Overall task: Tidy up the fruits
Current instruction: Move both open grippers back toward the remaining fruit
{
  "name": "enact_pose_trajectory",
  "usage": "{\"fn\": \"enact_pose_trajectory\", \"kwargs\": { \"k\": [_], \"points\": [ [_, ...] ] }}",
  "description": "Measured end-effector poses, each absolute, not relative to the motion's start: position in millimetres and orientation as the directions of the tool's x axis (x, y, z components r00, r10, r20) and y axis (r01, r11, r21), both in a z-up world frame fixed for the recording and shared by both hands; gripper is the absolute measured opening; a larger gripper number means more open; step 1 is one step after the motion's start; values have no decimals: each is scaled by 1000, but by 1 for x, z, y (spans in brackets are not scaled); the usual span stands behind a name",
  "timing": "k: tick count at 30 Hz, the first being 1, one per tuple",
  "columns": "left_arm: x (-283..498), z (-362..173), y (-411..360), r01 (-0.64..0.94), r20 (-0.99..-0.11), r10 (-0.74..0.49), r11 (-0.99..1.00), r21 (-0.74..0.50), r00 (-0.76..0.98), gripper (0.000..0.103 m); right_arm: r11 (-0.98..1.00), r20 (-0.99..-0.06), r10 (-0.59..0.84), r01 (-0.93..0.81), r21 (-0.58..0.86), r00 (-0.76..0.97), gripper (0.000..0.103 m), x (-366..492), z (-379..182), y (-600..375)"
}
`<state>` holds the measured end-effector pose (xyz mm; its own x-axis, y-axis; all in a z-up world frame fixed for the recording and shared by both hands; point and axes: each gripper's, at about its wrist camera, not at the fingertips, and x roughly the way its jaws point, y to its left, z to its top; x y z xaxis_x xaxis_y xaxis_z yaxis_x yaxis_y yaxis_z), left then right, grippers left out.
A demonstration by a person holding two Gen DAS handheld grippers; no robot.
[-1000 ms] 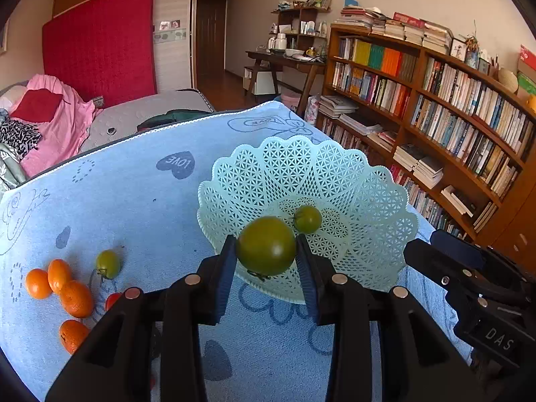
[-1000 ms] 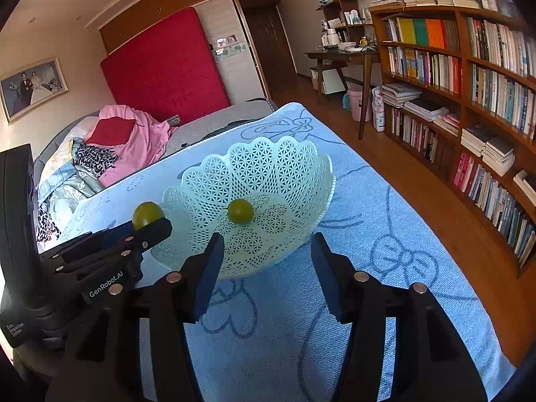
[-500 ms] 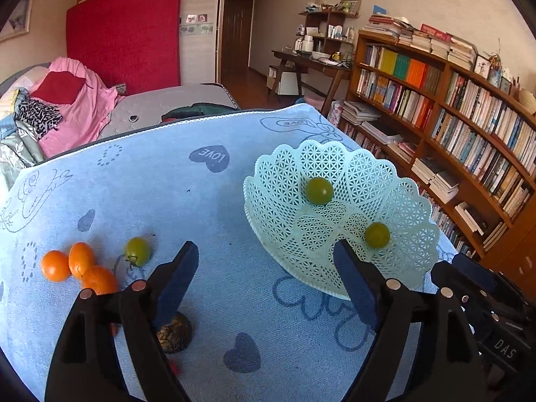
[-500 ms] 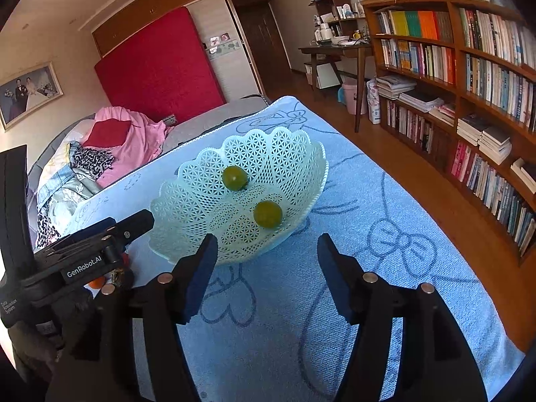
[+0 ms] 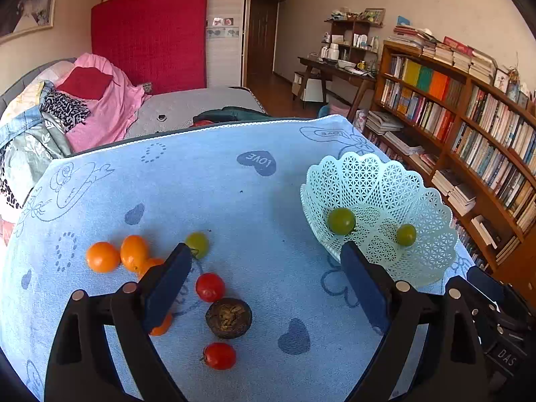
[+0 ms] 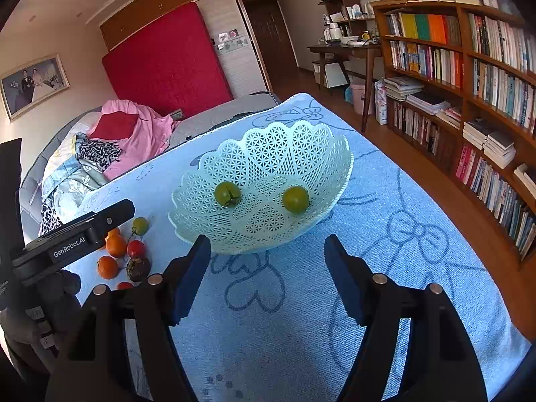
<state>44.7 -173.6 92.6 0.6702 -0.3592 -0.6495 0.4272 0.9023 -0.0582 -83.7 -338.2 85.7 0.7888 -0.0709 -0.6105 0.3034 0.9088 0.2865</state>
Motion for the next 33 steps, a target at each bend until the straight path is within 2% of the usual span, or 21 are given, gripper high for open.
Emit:
{"fn": "enact_pose_trajectory", "kwargs": {
  "k": [4, 7, 16, 19, 33],
  "points": [
    [45, 98, -157, 407, -645, -347, 912, -62, 681, 90, 913, -611, -57, 289, 287, 790, 74, -83, 88, -328],
    [45, 101, -144, 389, -640, -334, 919, -59, 692, 90, 916, -611, -42, 275, 293, 791, 80, -82, 90, -318],
    [57, 108, -98, 315, -646, -286, 946, -74, 707, 90, 927, -616, 6, 226, 298, 788, 82, -76, 95, -290],
    [64, 106, -81, 289, -659, -266, 954, -77, 703, 95, 933, -623, 26, 205, 296, 782, 82, -71, 95, -279],
    [115, 77, -10, 129, -752, -225, 974, -185, 619, 95, 949, -662, 100, 128, 288, 743, 82, -58, 88, -242]
  ]
}}
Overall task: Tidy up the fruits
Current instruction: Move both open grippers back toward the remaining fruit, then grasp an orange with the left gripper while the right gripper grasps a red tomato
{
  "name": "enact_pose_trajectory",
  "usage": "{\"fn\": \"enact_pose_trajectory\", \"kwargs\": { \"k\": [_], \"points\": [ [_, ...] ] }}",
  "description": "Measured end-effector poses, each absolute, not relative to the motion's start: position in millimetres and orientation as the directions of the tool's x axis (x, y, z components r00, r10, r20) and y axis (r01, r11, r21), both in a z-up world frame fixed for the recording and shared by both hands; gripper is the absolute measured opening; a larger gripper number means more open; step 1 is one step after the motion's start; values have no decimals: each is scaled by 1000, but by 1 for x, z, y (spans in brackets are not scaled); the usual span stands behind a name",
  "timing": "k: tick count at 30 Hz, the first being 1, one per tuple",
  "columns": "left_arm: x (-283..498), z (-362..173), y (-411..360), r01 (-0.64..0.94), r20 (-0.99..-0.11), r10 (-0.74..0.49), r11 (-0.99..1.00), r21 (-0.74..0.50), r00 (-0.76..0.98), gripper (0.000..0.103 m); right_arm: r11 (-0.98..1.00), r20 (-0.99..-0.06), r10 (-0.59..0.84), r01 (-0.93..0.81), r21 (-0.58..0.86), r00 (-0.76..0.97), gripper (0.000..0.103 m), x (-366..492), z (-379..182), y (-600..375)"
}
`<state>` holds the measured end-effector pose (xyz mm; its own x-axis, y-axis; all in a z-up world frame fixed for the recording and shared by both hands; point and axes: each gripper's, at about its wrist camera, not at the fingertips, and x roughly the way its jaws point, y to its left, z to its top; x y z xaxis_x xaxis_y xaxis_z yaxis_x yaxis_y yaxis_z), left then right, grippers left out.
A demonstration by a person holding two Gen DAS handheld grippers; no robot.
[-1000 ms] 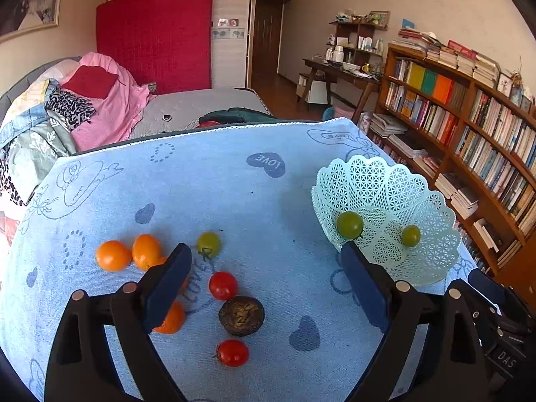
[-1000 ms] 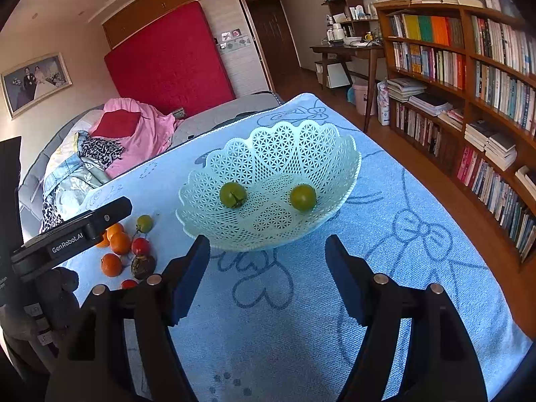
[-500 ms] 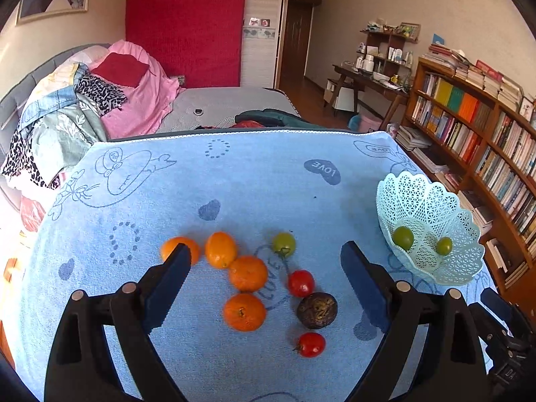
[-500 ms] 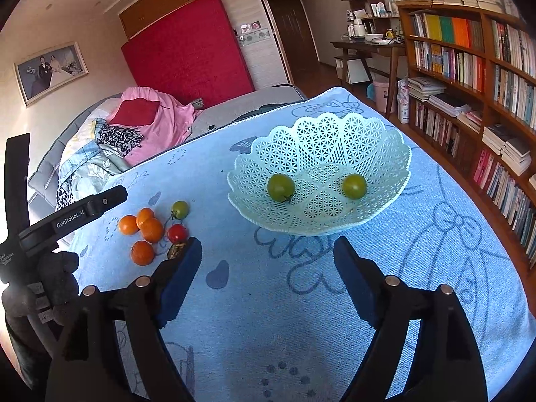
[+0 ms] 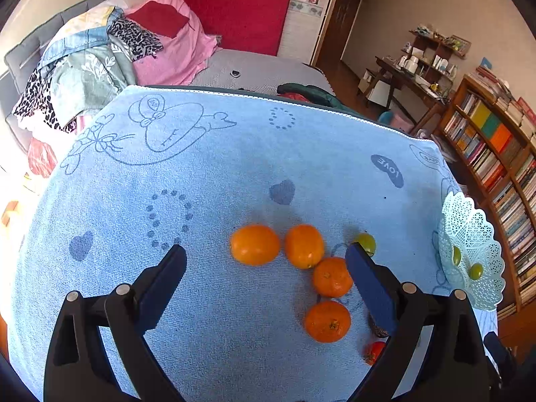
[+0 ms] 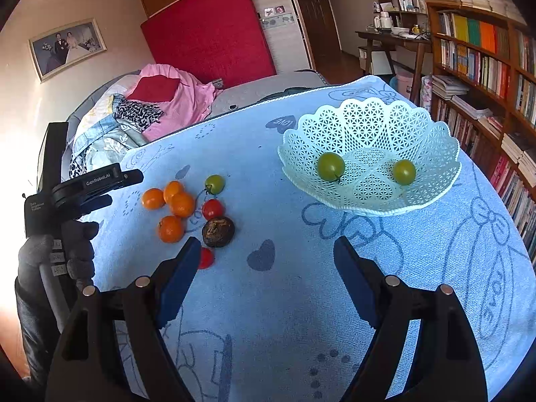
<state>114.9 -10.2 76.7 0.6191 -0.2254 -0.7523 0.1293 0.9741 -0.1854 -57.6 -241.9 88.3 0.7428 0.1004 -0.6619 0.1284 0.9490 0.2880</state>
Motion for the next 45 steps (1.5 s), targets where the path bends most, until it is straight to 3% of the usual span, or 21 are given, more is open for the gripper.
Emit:
{"fn": "enact_pose_trajectory", "kwargs": {
  "k": [10, 26, 45],
  "points": [
    [129, 46, -13, 132, -778, -184, 983, -131, 600, 93, 951, -689, 129, 108, 290, 713, 82, -50, 76, -233],
    [131, 35, -27, 243, -732, -246, 964, -113, 636, 68, 949, -712, 160, 92, 302, 684, 82, -43, 60, -225],
    [131, 26, -11, 236, -757, -204, 969, -68, 621, 67, 945, -723, 179, 87, 315, 667, 82, -34, 50, -224]
  ]
}}
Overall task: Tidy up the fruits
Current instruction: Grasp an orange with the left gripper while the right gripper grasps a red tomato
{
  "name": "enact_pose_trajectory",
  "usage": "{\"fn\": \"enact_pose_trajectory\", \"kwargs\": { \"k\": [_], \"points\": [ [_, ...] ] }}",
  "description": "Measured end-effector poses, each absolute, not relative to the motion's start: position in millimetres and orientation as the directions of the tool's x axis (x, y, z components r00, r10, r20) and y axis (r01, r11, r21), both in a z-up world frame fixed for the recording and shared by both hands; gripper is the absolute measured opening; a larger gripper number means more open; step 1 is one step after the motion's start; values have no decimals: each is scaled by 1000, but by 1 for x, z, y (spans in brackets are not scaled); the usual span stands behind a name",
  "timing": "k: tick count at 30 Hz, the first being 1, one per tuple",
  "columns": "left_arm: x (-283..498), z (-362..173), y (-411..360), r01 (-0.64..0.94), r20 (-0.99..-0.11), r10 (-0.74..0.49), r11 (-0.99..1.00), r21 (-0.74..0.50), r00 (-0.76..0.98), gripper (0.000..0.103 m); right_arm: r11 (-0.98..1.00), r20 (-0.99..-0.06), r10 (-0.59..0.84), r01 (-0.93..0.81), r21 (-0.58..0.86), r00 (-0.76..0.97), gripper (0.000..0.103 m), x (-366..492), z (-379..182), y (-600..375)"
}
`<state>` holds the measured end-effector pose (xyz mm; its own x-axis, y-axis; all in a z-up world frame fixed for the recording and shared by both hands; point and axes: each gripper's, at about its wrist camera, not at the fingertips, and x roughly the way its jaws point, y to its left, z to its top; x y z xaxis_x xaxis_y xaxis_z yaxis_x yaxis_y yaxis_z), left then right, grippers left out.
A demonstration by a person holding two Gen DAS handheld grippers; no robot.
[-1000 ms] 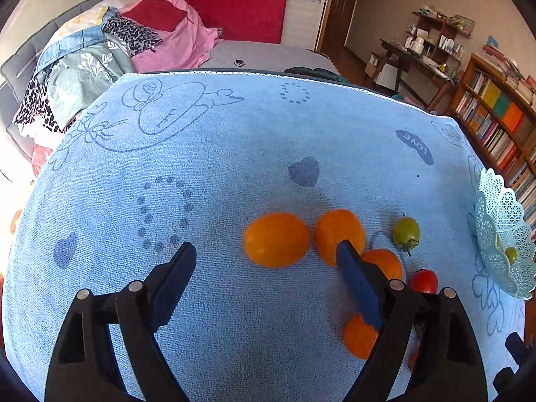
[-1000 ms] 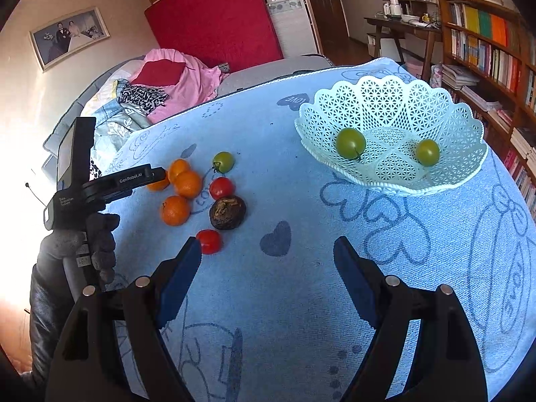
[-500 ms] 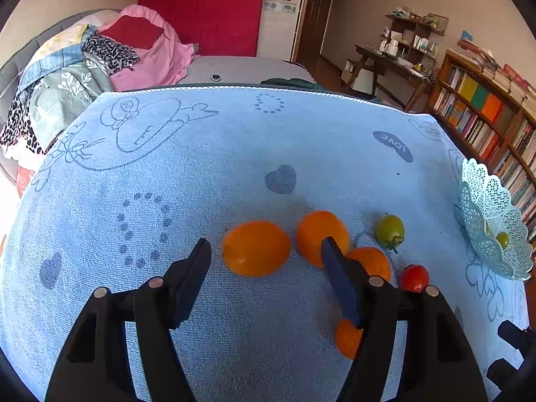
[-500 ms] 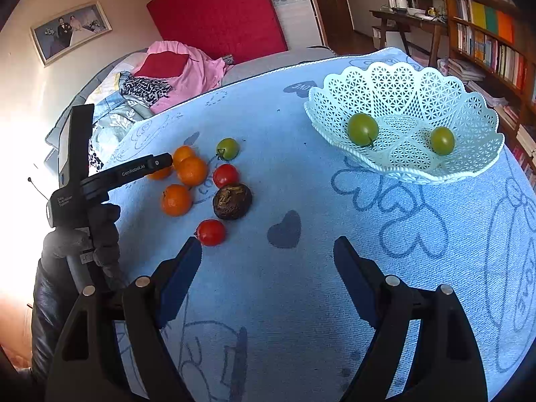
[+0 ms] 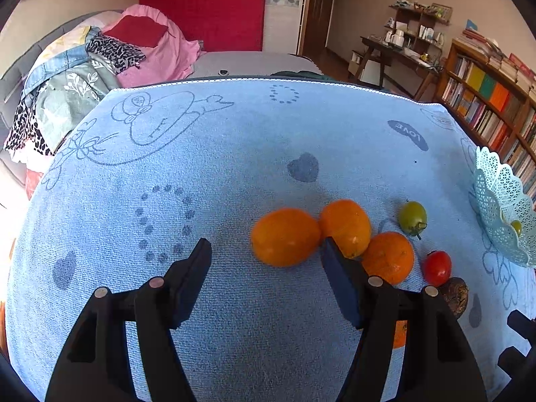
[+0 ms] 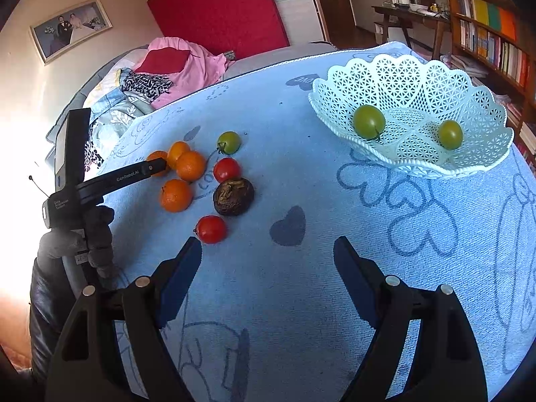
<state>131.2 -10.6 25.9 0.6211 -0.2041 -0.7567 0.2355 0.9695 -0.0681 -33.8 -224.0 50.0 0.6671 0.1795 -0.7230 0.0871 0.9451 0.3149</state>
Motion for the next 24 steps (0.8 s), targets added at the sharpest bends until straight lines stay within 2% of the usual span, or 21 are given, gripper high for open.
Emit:
{"fn": "enact_pose_trajectory", "kwargs": {
  "k": [4, 9, 24],
  "points": [
    [134, 23, -17, 238, -761, -191, 970, -50, 620, 59, 946, -726, 184, 83, 315, 663, 82, -32, 48, -222],
    [137, 20, -25, 243, -759, -186, 969, -38, 624, 44, 948, -731, 188, 74, 310, 656, 82, -30, 46, -219],
    [129, 42, -13, 169, -719, -153, 984, -51, 678, 43, 965, -748, 212, -11, 264, 629, 82, -5, 38, -185]
  ]
}}
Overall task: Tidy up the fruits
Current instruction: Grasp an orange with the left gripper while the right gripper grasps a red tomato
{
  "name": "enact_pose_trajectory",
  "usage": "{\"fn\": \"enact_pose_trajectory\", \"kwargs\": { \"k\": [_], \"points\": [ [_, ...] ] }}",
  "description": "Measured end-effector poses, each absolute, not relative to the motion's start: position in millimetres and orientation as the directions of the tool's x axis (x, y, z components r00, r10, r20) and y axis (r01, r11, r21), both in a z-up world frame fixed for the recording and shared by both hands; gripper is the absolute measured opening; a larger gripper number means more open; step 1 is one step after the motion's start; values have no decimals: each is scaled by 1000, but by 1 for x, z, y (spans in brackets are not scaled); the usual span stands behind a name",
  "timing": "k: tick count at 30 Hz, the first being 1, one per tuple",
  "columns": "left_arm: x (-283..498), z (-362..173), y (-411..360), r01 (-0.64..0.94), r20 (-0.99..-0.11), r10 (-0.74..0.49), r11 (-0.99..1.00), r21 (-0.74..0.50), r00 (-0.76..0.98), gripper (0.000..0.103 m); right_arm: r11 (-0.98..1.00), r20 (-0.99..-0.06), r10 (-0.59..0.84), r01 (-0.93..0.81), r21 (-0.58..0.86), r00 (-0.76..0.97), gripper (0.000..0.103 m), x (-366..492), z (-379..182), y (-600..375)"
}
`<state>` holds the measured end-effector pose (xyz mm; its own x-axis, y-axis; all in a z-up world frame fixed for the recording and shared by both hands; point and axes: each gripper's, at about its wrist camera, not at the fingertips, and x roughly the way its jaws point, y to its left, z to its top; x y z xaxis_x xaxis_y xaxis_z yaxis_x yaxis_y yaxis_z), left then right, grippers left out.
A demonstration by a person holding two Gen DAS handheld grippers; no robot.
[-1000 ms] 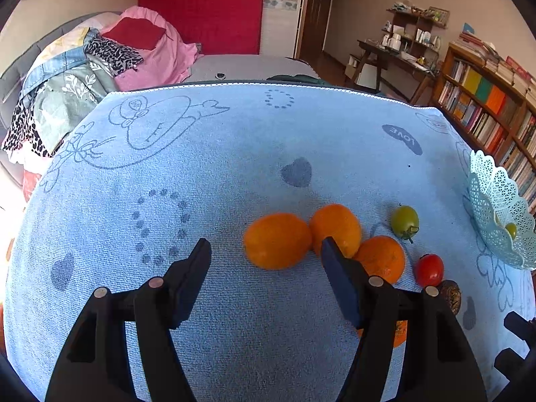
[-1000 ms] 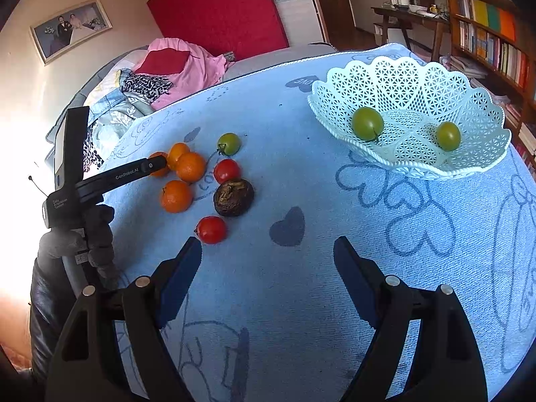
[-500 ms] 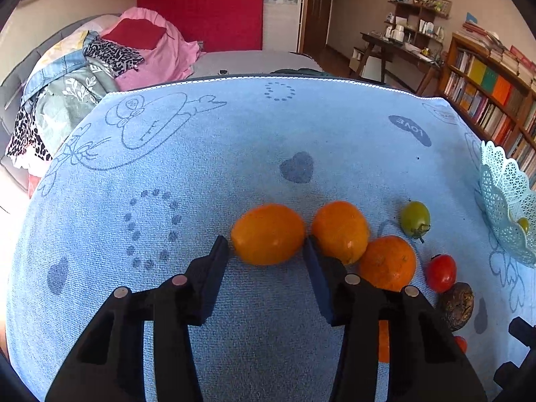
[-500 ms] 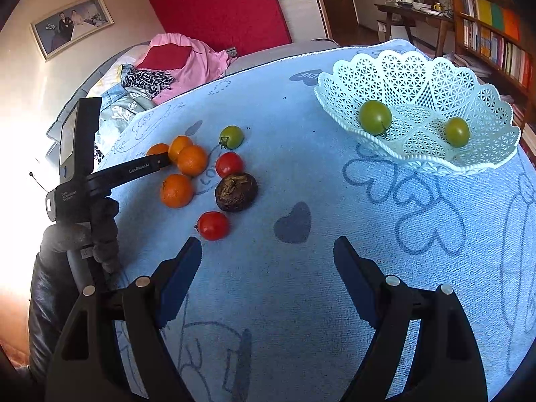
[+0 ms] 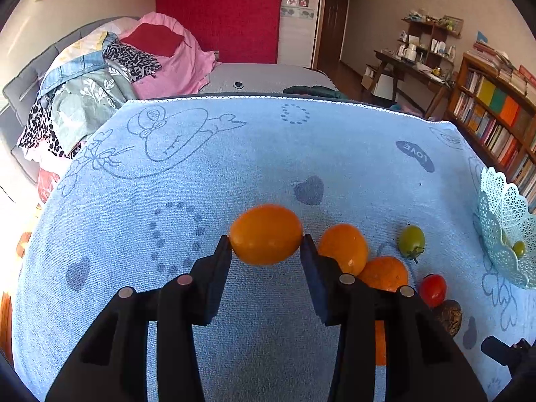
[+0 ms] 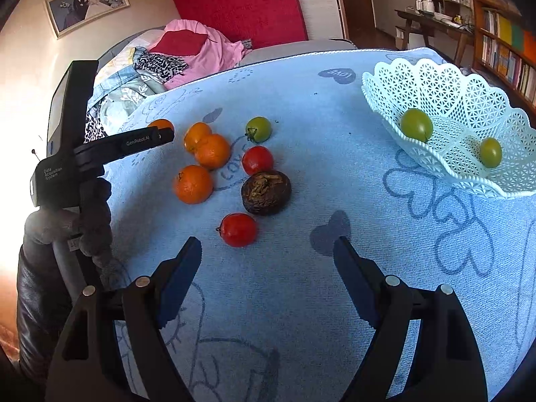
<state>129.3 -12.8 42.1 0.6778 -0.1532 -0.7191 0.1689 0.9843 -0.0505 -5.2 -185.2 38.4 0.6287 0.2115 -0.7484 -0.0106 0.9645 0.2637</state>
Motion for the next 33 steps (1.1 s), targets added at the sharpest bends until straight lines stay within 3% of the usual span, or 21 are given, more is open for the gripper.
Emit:
{"fn": "enact_pose_trajectory", "kwargs": {
  "k": [14, 33],
  "points": [
    [123, 57, -11, 155, -702, -162, 985, -74, 694, 43, 975, -775, 206, -54, 217, 597, 34, 26, 26, -156],
    [105, 68, -28, 211, -680, -209, 974, -82, 702, 43, 974, -728, 165, 6, 226, 665, 31, 0, 52, -184]
  ]
}}
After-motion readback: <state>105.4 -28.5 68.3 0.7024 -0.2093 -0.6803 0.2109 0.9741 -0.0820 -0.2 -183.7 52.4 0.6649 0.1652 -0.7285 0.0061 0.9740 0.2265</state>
